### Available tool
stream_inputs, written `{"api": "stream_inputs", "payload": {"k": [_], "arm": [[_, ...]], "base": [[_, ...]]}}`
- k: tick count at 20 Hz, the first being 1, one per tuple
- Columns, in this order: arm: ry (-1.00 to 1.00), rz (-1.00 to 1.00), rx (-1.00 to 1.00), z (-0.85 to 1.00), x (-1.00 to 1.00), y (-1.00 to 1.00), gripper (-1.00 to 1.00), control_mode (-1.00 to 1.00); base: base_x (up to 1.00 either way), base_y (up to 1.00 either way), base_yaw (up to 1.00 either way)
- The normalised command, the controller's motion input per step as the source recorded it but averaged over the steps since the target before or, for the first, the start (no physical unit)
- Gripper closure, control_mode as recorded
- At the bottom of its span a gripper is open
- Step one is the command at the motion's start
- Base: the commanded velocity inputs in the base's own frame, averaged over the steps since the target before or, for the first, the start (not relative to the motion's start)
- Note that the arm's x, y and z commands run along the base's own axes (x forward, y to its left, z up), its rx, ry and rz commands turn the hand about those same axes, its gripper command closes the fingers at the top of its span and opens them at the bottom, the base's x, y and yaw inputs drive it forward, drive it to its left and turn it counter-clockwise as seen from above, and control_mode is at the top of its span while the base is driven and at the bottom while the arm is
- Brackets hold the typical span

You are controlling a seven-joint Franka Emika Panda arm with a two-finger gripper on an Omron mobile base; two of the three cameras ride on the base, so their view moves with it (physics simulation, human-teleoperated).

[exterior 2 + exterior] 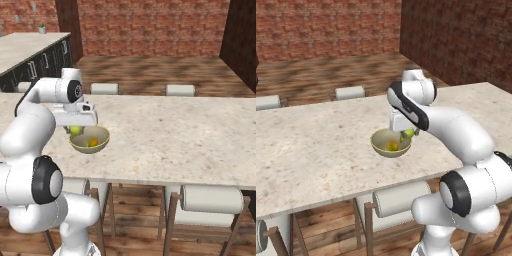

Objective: Retrieve the mango and pear from the fridge and place them into the bowl on the dining table.

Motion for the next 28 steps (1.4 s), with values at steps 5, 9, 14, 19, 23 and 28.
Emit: {"api": "stream_inputs", "payload": {"k": [5, 9, 14, 19, 23, 28], "arm": [[0.0, 0.0, 0.0, -0.29, 0.35, -0.03, 1.0, -1.0], [0.0, 0.0, 0.0, -0.13, 0.44, 0.0, 1.0, -1.0], [-0.02, 0.0, 0.0, -0.02, 0.35, 0.0, 1.0, -1.0], [-0.01, 0.0, 0.0, -0.18, 0.23, 0.0, 1.0, -1.0], [-0.02, 0.0, 0.0, -0.31, 0.12, 0.02, 1.0, -1.0], [-0.07, 0.0, 0.0, -0.28, 0.0, 0.02, 1.0, -1.0]], "base": [[0.0, 0.0, 0.0], [0.0, 0.0, 0.0], [0.0, 0.0, 0.0], [0.0, 0.0, 0.0], [0.0, 0.0, 0.0], [0.0, 0.0, 0.0]]}}
